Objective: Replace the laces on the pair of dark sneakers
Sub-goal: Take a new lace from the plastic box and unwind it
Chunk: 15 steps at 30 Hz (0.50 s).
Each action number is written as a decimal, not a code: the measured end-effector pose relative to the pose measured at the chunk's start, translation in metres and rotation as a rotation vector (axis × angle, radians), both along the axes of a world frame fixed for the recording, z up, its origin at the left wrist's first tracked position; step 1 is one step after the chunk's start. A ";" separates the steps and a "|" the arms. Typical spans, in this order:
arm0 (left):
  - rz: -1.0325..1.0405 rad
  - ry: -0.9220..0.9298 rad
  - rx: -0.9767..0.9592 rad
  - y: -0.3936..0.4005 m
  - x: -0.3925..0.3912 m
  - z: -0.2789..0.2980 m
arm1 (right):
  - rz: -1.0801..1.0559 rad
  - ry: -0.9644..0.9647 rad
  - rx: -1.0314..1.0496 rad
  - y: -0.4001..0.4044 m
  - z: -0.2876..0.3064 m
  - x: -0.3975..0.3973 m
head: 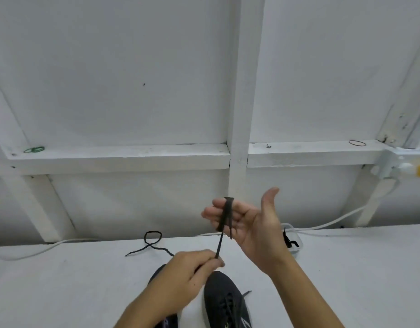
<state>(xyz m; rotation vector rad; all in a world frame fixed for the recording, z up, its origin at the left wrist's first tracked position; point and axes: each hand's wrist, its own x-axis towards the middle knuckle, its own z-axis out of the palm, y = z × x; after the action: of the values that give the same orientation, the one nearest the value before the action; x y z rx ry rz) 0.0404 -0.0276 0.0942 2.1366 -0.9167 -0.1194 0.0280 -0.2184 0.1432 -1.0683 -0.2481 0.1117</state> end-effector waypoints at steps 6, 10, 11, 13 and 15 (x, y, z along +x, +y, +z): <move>-0.006 -0.135 0.068 0.019 0.011 0.054 | 0.038 0.044 -0.570 0.004 -0.028 -0.010; 0.003 0.015 -0.078 0.013 0.034 0.069 | 0.246 0.076 -0.355 0.022 -0.027 -0.023; 0.008 0.065 -0.142 0.008 0.036 0.065 | 0.290 0.078 -0.242 0.024 -0.022 -0.023; 0.029 0.183 -0.265 -0.001 0.034 0.052 | 0.284 0.057 -0.054 0.022 -0.013 -0.020; 0.039 0.190 -0.237 -0.006 0.026 0.032 | 0.214 0.025 0.069 0.014 -0.008 -0.014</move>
<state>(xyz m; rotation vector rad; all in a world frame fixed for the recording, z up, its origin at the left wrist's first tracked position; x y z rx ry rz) 0.0664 -0.0333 0.1261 1.8867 -0.7390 -0.1816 0.0143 -0.2039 0.1356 -0.9690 -0.3408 0.3059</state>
